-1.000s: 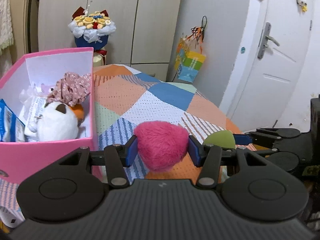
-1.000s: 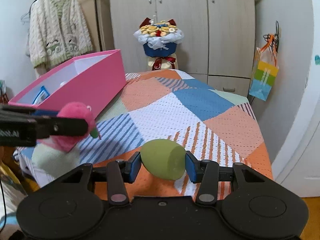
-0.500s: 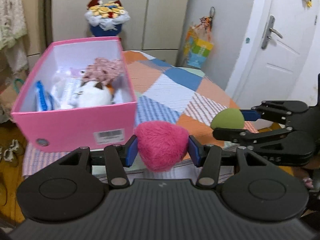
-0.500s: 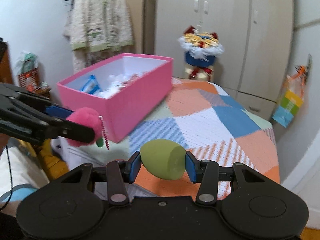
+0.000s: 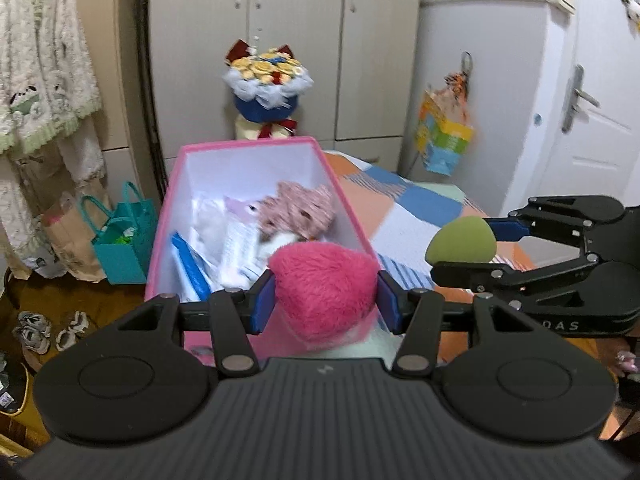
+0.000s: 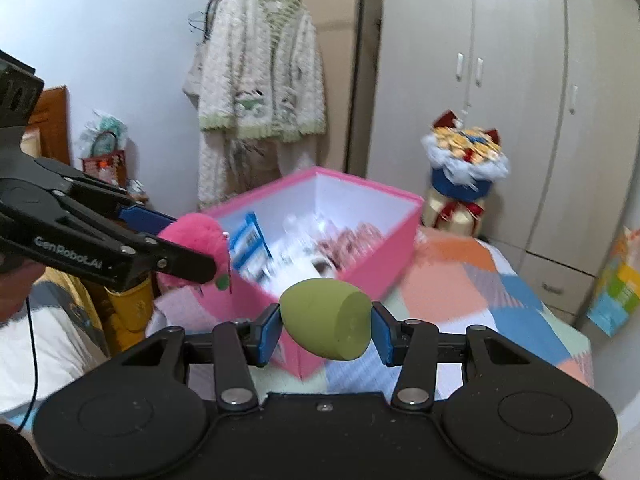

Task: Organize soft objects
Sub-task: 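Carry the pink heart and green sponge over the pink box with both grippers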

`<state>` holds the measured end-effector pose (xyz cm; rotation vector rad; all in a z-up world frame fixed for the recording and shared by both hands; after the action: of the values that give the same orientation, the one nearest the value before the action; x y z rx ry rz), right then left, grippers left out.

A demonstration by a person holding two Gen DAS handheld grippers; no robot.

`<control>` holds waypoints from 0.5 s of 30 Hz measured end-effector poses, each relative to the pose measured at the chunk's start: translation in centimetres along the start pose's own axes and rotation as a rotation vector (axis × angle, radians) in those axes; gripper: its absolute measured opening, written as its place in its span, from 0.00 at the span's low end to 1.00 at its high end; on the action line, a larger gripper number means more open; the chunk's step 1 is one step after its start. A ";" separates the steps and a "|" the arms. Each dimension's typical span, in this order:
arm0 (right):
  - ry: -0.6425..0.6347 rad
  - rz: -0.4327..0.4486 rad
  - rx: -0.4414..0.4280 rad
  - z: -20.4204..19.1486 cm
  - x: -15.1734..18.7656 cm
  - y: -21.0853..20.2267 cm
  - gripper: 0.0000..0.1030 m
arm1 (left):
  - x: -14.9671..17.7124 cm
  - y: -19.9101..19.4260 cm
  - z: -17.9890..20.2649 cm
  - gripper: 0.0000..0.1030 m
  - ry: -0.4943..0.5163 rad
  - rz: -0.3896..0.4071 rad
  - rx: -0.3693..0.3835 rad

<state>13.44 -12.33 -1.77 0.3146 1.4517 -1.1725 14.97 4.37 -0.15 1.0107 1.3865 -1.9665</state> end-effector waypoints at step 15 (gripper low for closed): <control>-0.055 0.010 -0.056 3.3 -6.2 11.1 0.52 | -6.7 6.6 -5.5 0.52 -0.088 0.045 -0.059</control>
<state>25.47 -7.22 -1.02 0.2487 1.4312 -1.1221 25.47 7.35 0.59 0.9101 1.3541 -1.9028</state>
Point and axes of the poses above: each gripper's, at about its wrist camera, not at the fingertips, and y roughly the way its jaws point, z to its right, x to its underside, the point moved 7 cm from there along y, roughly the way its jaws point, and after that the axes turned 9 degrees about -y, right-handed, at the moved point
